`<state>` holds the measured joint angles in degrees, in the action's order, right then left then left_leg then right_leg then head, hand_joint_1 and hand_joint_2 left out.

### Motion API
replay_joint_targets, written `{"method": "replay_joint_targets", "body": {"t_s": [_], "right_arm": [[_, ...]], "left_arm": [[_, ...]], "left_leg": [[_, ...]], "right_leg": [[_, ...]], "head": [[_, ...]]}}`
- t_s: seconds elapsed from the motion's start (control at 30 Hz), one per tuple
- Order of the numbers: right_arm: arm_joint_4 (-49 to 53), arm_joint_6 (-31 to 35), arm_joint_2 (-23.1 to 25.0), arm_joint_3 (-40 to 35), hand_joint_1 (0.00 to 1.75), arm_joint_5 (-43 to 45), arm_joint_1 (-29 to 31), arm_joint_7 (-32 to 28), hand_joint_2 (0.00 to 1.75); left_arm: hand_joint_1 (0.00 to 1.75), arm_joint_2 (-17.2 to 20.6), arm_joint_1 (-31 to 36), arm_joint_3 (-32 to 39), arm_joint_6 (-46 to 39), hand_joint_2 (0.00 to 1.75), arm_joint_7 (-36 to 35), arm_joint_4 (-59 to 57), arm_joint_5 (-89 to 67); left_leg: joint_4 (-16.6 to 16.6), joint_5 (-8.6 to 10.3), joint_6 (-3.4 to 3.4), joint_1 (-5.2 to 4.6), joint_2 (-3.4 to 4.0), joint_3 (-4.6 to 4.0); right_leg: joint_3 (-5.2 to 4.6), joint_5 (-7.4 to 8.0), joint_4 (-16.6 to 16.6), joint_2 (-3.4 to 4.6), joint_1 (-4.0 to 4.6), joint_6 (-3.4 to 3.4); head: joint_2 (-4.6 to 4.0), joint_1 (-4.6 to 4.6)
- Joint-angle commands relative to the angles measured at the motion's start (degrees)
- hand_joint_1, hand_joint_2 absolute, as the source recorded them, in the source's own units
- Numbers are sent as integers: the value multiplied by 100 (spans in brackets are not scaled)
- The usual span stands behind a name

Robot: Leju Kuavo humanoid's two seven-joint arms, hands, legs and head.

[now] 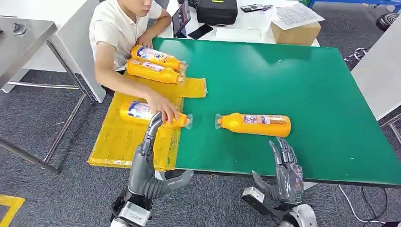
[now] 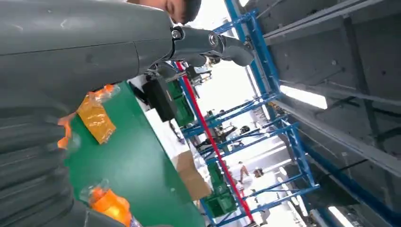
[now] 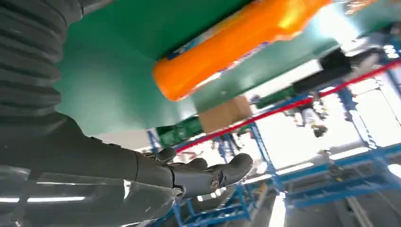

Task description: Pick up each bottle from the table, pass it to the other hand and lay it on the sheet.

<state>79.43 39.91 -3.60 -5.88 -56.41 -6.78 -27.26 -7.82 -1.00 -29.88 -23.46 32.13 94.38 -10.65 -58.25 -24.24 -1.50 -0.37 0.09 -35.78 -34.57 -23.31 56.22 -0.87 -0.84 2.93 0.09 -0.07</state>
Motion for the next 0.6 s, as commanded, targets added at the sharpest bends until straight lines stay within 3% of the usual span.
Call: {"method": "replay_joint_targets", "body": {"t_s": [0.03, 0.2, 0.33, 0.6], "right_arm": [[-412, -18, -954, 164, 0, -600, 77, 562, 175], [-630, -406, -1340, 233, 0, -844, 288, 966, 175], [-1620, -825, -1396, 78, 0, -683, 1176, 752, 175], [-2996, -913, -1385, -290, 0, -701, 2243, 782, 175]], "left_arm": [[0, 161, -69, 32, 228, 175, 15, 130, 238], [0, 174, -84, -4, 364, 175, 29, 118, 336], [0, 166, 44, -155, 505, 175, 20, -94, 437], [0, 158, 197, -240, 599, 175, -66, -300, 606]], "left_leg": [[6, -13, 8, 3, -9, 35], [6, -9, 5, -8, 0, 22], [4, -6, 1, -6, 17, 13], [9, -6, 4, 0, 28, 40]], "right_leg": [[39, -13, -10, -1, 2, -8], [23, -5, -8, 6, -9, -8], [13, 5, -8, 20, -7, -3], [35, 7, -14, 34, -2, -9]], "head": [[0, 2], [0, 0], [0, 0], [0, 0]]}}
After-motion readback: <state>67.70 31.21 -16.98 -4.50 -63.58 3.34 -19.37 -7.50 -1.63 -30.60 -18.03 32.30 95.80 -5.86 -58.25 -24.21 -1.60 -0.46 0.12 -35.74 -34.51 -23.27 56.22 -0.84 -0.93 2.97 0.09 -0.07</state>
